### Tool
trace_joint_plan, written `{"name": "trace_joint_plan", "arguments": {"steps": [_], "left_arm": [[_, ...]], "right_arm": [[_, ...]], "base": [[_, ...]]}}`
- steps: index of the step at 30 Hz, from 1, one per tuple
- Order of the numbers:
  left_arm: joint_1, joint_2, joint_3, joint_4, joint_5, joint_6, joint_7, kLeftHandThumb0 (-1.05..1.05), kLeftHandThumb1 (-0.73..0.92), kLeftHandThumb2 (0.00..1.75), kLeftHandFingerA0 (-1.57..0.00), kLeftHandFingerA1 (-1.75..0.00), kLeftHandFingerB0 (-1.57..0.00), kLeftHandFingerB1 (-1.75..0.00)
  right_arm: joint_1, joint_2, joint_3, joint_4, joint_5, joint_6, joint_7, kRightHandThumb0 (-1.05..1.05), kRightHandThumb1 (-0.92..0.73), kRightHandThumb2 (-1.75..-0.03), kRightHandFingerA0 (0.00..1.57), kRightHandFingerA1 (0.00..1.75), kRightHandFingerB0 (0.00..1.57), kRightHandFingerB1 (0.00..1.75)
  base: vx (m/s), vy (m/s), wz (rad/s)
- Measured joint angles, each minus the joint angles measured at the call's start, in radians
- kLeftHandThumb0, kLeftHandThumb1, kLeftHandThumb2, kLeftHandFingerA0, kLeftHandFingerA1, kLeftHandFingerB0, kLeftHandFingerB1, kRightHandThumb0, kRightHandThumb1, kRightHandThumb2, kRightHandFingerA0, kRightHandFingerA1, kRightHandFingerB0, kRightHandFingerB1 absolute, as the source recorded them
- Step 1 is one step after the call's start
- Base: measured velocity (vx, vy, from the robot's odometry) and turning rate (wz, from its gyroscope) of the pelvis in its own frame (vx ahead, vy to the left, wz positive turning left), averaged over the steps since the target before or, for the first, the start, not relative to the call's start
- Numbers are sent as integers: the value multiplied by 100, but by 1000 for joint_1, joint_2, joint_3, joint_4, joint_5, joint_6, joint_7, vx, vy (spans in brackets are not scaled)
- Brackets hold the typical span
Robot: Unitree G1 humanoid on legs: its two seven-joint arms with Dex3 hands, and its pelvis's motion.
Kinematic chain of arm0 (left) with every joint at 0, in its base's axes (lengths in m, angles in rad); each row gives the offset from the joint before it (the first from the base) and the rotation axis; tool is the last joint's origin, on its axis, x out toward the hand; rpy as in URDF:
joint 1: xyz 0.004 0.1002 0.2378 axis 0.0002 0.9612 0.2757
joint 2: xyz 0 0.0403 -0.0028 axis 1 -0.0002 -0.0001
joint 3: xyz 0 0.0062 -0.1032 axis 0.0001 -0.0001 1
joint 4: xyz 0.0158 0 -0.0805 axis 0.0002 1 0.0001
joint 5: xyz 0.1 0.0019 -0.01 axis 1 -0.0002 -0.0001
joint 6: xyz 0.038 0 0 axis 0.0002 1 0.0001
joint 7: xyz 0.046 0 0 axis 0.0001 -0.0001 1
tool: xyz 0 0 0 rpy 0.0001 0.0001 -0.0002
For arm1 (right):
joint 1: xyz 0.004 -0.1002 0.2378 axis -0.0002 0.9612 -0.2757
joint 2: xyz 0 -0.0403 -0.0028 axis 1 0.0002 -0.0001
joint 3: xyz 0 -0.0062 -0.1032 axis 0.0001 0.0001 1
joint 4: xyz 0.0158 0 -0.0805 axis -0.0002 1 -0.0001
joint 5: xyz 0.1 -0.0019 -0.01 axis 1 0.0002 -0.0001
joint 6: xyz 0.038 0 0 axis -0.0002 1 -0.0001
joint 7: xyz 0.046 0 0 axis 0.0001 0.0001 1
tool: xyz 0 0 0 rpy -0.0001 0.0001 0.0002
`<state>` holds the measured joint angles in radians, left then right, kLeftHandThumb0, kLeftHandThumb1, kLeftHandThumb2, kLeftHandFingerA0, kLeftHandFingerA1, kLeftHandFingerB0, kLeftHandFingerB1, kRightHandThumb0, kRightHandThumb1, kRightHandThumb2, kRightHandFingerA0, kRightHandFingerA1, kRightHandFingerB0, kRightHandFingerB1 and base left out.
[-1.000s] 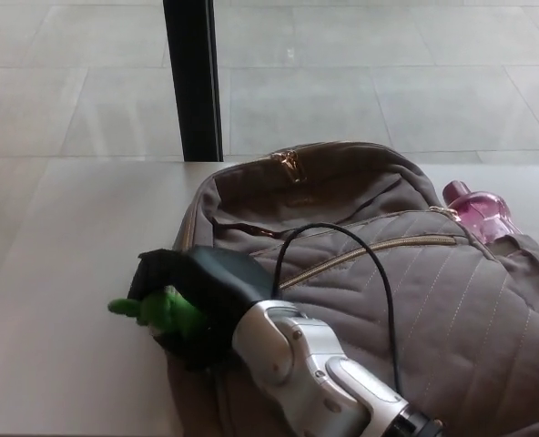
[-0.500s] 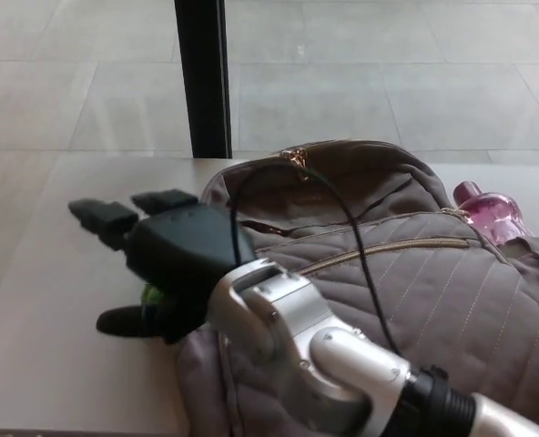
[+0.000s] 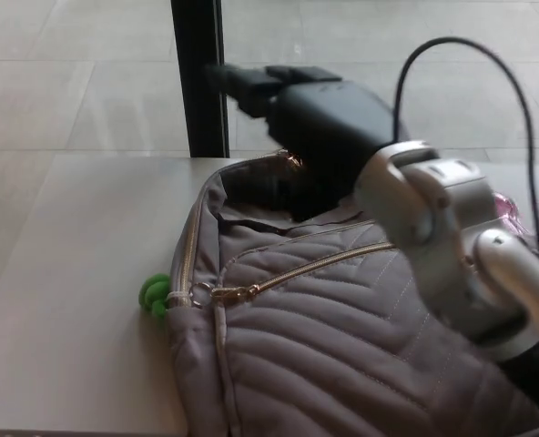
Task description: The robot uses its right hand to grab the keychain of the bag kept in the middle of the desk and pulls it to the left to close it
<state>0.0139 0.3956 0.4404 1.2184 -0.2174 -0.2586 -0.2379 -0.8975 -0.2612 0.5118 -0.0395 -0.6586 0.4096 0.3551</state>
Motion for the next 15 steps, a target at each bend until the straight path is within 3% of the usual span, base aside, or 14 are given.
{"name": "trace_joint_plan", "arguments": {"steps": [3,5,6,8,9,10,11,12,13,15], "left_arm": [[1,0,0,0,0,0,0,-66,79,64,-70,-53,-54,-44],[1,0,1,0,0,0,0,-67,80,64,-71,-55,-54,-44],[1,0,1,0,0,0,0,-66,80,64,-73,-54,-56,-44],[0,0,1,0,0,0,0,-66,80,64,-73,-54,-56,-44],[0,0,1,0,0,0,0,-65,80,65,-73,-53,-57,-45],[0,0,1,0,0,0,0,-66,80,64,-73,-54,-57,-45],[-1,0,1,0,0,0,0,-66,80,64,-73,-54,-56,-45],[-1,0,1,0,0,0,0,-66,80,64,-74,-55,-55,-45],[-1,0,1,0,0,0,0,-66,80,64,-72,-56,-55,-45],[0,0,1,1,0,0,0,-67,80,64,-71,-54,-54,-44]], "right_arm": [[1,-78,-82,0,20,-2,20,-105,-87,-126,0,11,0,3],[7,-147,-151,2,35,-4,31,-105,-76,-117,0,8,11,8],[12,-171,-177,4,40,-5,34,-100,-71,-112,0,18,6,11],[30,-222,-240,13,50,-7,38,-100,-71,-112,0,18,6,11],[46,-249,-277,22,58,-9,41,-102,-80,-87,0,0,1,28],[57,-266,-300,29,63,-10,42,-105,-87,-78,0,0,0,36],[73,-289,-328,38,68,-13,43,-105,-85,-71,0,12,0,52],[98,-321,-365,52,75,-18,44,-105,-66,-119,0,44,1,49],[101,-324,-369,54,76,-18,44,-105,-87,-70,0,16,0,48],[159,-383,-444,92,87,-28,44,-105,-87,-71,0,18,0,53]], "base": [[0,0,0],[0,0,0],[0,0,0],[0,0,0],[0,0,0],[0,0,0],[0,0,0],[0,0,0],[0,0,0],[0,0,0]]}}
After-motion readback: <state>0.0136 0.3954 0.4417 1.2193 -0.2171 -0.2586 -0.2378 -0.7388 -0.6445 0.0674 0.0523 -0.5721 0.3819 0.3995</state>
